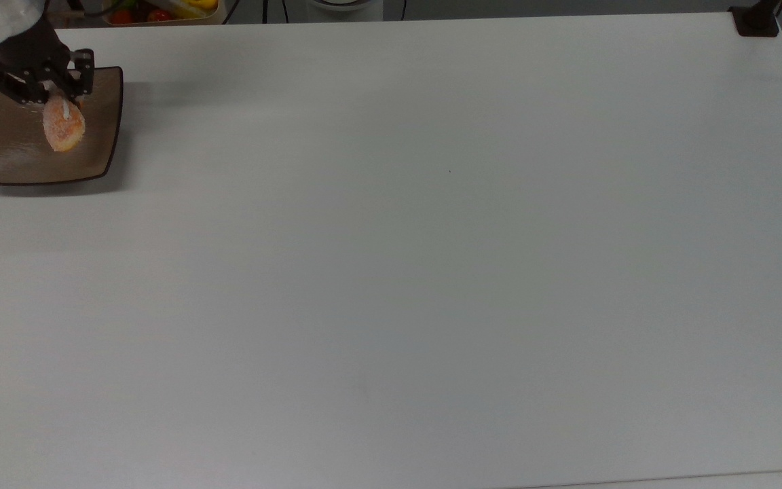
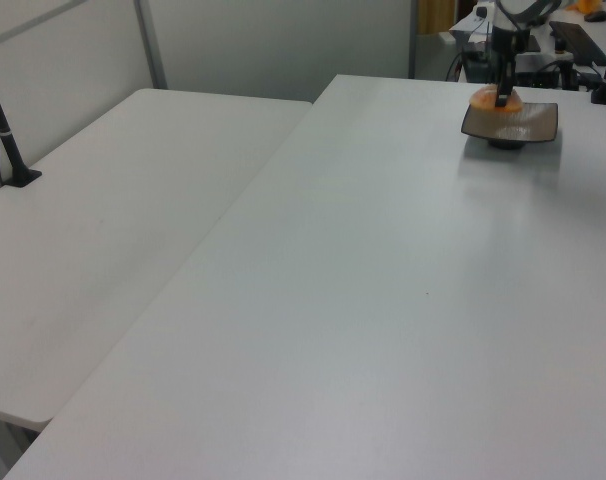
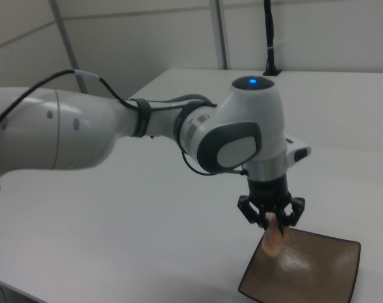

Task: Bread is placed on a ceramic plate
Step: 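Carry the bread roll over to the dark square plate, then lower the bread roll onto the plate and open the gripper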

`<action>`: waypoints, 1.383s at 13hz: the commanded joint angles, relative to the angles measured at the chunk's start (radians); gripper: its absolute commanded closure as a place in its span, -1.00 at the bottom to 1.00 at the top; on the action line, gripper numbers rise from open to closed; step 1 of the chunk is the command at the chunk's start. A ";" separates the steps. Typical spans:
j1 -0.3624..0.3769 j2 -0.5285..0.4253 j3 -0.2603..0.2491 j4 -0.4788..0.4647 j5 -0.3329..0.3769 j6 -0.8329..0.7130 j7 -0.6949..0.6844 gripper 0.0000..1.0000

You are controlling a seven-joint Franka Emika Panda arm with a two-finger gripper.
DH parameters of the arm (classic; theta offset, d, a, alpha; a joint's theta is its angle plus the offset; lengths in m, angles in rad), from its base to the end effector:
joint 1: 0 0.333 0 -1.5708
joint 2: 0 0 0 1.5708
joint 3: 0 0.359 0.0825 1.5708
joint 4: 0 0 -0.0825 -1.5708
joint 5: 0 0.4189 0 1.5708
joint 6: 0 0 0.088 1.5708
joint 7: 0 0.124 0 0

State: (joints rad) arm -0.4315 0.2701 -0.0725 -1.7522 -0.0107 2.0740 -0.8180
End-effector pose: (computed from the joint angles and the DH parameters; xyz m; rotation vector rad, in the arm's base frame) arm 0.5990 -0.3270 0.4296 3.0466 0.4948 0.0366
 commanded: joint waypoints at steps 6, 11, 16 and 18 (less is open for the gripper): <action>-0.020 0.100 -0.029 0.002 -0.064 0.113 -0.023 0.26; -0.018 0.100 -0.029 -0.009 -0.072 0.113 -0.013 -0.39; -0.016 0.086 -0.030 -0.013 -0.072 0.098 -0.004 -0.92; -0.009 0.031 -0.030 -0.006 -0.061 0.037 -0.001 -1.00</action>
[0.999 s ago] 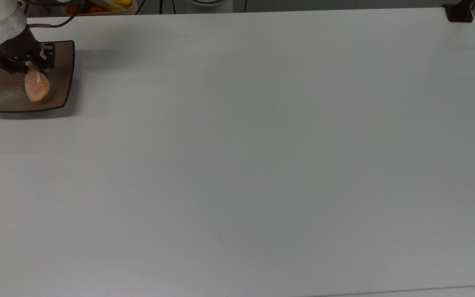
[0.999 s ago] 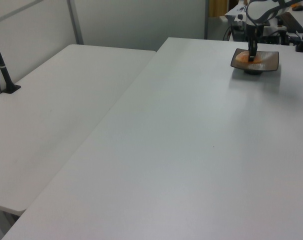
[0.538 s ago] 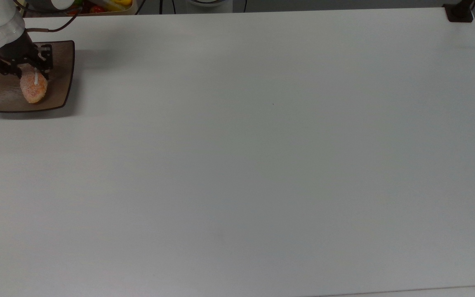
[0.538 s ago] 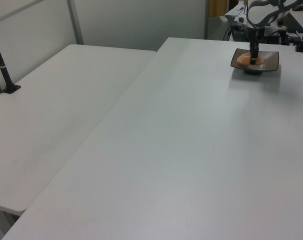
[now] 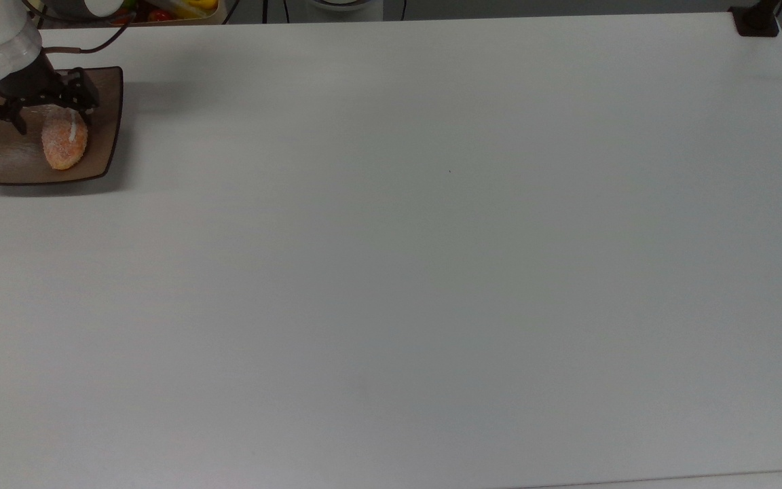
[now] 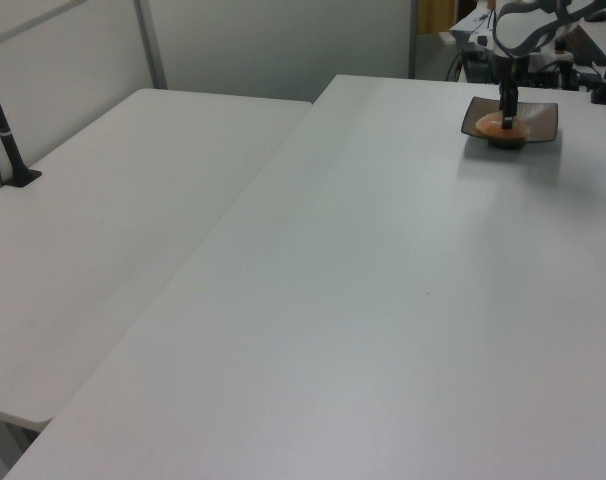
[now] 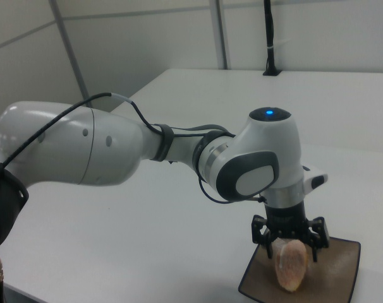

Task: Bread is placed on a ceramic plate

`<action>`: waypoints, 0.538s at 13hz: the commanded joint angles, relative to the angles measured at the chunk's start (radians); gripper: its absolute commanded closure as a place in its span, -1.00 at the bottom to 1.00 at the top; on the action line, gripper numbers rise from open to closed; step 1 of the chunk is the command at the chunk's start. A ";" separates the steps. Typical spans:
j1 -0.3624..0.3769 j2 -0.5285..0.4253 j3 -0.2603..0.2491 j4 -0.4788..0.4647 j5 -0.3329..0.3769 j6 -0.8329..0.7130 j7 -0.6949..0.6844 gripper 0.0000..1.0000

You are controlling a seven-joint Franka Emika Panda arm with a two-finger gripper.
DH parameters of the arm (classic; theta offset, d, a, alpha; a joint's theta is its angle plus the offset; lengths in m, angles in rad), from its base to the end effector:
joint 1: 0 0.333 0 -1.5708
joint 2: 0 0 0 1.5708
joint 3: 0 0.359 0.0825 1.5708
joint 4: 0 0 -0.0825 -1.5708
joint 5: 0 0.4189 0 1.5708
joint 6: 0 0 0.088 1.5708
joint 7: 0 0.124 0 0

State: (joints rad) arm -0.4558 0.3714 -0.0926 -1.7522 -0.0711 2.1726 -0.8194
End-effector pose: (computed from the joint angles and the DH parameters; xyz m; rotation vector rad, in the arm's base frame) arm 0.5992 -0.3638 0.3695 2.9997 0.4794 -0.0303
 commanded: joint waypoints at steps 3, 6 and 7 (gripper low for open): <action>0.058 -0.187 -0.009 -0.003 0.016 -0.169 0.080 -1.00; 0.121 -0.300 -0.009 0.000 0.020 -0.259 0.176 -1.00; 0.140 -0.330 -0.007 0.014 0.031 -0.301 0.221 -1.00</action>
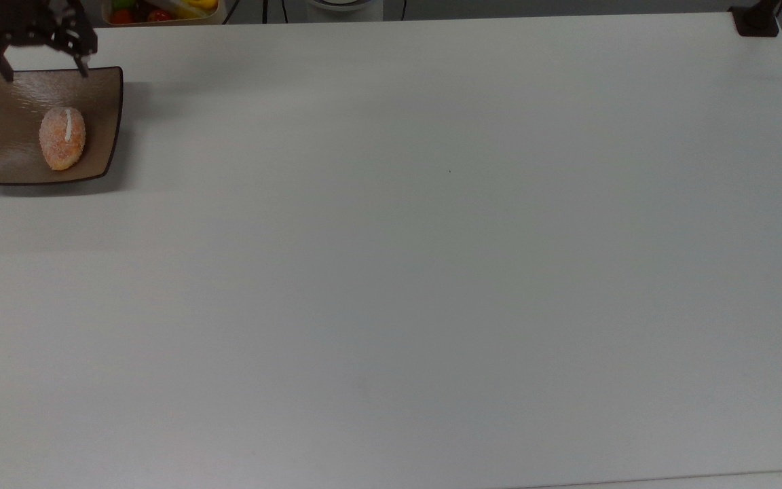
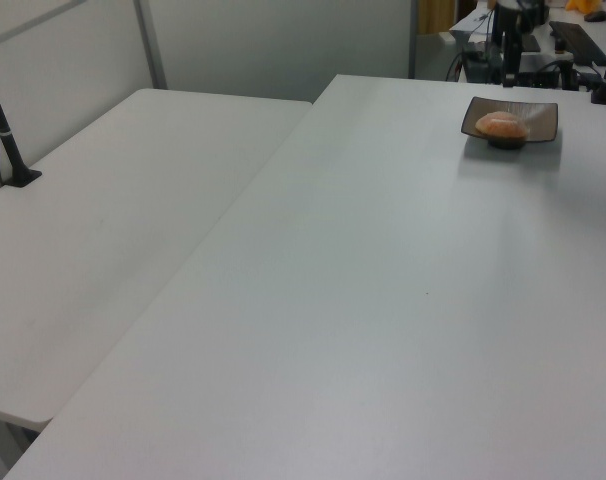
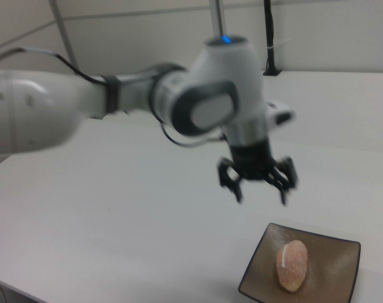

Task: Bread is placed on a ceramic plate

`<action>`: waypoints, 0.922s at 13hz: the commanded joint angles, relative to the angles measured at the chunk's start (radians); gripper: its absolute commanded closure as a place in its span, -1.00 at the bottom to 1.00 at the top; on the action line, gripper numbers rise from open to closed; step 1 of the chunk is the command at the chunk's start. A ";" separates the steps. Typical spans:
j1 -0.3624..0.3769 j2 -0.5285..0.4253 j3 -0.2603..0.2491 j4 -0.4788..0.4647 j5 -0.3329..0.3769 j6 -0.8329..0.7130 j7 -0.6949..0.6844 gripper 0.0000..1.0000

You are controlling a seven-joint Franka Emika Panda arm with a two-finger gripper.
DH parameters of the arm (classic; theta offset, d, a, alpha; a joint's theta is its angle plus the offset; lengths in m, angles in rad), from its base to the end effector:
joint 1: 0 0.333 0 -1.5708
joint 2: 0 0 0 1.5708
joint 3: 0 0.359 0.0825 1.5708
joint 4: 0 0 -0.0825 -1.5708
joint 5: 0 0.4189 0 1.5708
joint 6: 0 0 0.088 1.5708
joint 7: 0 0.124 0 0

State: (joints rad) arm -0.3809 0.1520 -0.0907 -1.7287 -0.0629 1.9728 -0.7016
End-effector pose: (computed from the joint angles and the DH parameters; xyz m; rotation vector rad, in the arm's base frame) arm 0.5862 -0.3011 0.5114 3.0050 0.3831 0.0559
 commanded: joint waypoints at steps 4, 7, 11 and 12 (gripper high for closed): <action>0.126 -0.150 -0.007 0.136 0.147 -0.294 0.360 -1.00; 0.183 -0.199 0.012 0.149 0.153 -0.364 0.546 -1.00; 0.270 -0.238 0.080 0.149 0.153 -0.427 0.792 -1.00; 0.310 -0.243 0.098 0.140 0.152 -0.427 0.816 -1.00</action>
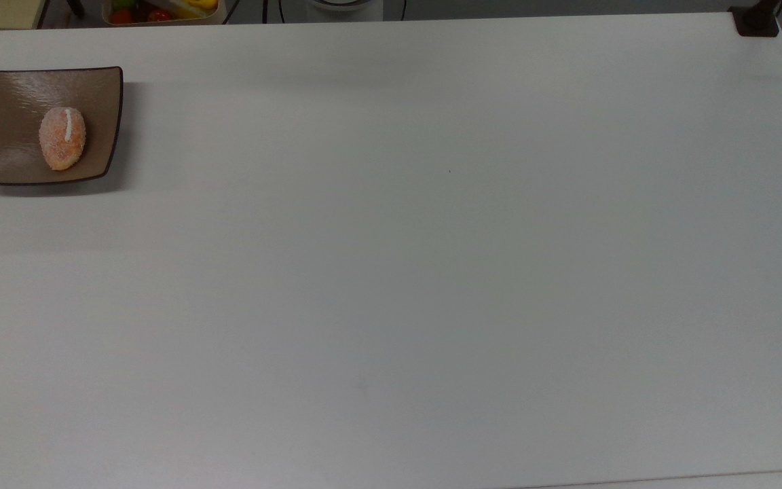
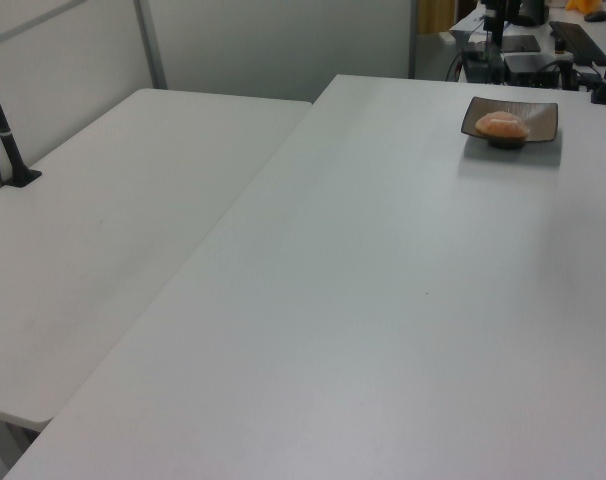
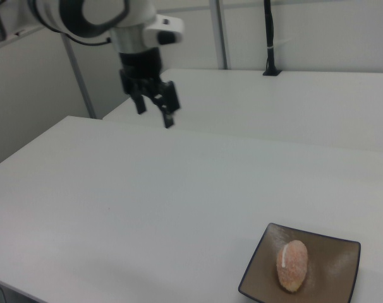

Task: Bread is placed on a ceramic plate

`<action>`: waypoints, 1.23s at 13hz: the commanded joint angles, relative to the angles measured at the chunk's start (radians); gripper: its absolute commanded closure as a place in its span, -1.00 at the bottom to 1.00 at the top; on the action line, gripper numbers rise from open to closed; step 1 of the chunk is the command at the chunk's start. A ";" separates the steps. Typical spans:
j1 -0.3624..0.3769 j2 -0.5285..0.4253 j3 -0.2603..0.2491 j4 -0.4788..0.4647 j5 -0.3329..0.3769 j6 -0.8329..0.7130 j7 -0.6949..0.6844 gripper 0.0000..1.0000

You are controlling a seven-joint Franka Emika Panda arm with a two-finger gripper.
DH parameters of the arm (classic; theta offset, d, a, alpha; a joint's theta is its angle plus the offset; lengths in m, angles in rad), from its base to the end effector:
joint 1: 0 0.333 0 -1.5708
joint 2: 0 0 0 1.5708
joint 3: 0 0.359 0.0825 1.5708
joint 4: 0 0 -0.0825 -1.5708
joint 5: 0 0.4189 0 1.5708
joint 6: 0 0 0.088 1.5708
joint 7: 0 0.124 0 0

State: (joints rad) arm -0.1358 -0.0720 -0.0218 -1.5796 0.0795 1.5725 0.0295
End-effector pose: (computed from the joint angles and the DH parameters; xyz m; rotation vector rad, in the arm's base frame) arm 0.5596 -0.0795 0.6882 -3.0500 0.2824 -0.1072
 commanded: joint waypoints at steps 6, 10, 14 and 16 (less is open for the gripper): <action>0.203 0.000 0.029 -0.042 -0.001 -0.005 0.126 -1.00; 0.200 0.017 0.029 -0.057 -0.010 0.112 -0.026 -1.00; 0.199 0.037 0.028 -0.076 -0.040 0.172 -0.053 -1.00; 0.197 0.040 0.028 -0.071 -0.040 0.173 -0.051 -1.00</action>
State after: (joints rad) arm 0.0569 -0.0211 0.0139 -1.6370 0.0515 1.7212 -0.0033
